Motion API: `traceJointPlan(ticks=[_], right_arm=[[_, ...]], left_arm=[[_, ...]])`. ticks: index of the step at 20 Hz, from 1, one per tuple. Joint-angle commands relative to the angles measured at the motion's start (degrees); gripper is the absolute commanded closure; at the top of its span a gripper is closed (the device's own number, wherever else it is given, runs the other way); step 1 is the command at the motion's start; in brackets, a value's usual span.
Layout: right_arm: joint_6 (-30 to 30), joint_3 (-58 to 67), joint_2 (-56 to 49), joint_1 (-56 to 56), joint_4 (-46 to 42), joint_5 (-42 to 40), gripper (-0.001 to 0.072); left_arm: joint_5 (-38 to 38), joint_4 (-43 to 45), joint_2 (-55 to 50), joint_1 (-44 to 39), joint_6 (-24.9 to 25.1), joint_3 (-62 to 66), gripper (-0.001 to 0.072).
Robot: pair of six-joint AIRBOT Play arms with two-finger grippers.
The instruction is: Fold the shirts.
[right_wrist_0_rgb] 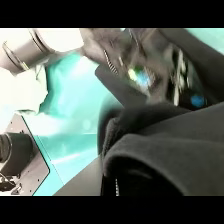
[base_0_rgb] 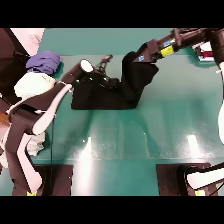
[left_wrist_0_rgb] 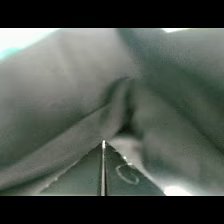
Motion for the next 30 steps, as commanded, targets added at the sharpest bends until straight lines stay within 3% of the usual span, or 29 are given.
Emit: traceJointPlan(ticks=[1, 6, 11, 12, 14, 15, 17, 20, 22, 23, 26, 28, 30], right_arm=[[-2.8, -0.2, -1.5, 3.3, 0.1, -4.7, 0.0703], [-3.5, 5.7, -9.6, 9.0, 0.3, -10.0, 0.0703], [-17.0, 4.3, -19.5, 17.8, 8.3, -25.6, 0.0688], [-20.2, 6.6, -22.1, 19.6, 10.2, -25.7, 0.0567], [-24.0, 8.4, -24.5, 22.5, 13.6, -27.4, 0.0013], [-23.8, 6.8, -23.6, 22.6, 13.6, -28.0, -0.0005], [-21.7, -0.5, -18.8, 20.3, 10.7, -26.5, 0.0024], [-15.5, -12.4, -11.8, 12.4, 2.5, -16.7, 0.0068], [-14.5, -23.3, -7.1, 6.2, 2.1, -14.6, 0.0107], [-13.2, -28.7, -4.8, 3.2, 2.1, -15.4, 0.0171], [-12.7, -43.9, 1.2, -4.5, 3.3, -22.5, 0.0169], [-12.9, -48.6, 1.7, -6.4, 4.9, -25.2, 0.0023], [-14.6, -48.3, -0.9, -5.7, 8.0, -25.2, 0.0023]], left_arm=[[-7.3, 7.0, 4.8, 6.3, 0.1, 0.2, 0.0684], [-15.3, 10.4, 15.1, 18.6, 0.5, 0.2, 0.0683], [-18.9, 10.4, 23.0, 27.1, 0.3, 0.2, 0.0682], [-18.9, 10.4, 24.1, 27.8, 0.3, 0.2, 0.0682], [-19.1, 10.4, 25.3, 28.8, 0.1, 0.2, 0.0683], [-19.6, 10.6, 25.6, 28.8, 0.1, 0.2, 0.0682], [-22.1, 10.9, 25.7, 28.8, 0.1, 0.2, 0.0683], [-24.1, 10.9, 25.7, 28.8, 0.1, 0.2, 0.0682], [-25.0, 10.9, 25.7, 28.7, 0.1, 0.2, 0.0682], [-25.1, 10.9, 25.7, 28.7, 0.1, 0.2, 0.0682], [-25.0, 10.8, 25.7, 28.5, 0.1, 0.2, 0.0682], [-24.5, 10.8, 25.7, 28.5, 0.1, 0.2, 0.0683], [-24.2, 10.8, 25.6, 28.5, 0.1, 0.2, 0.0683]])
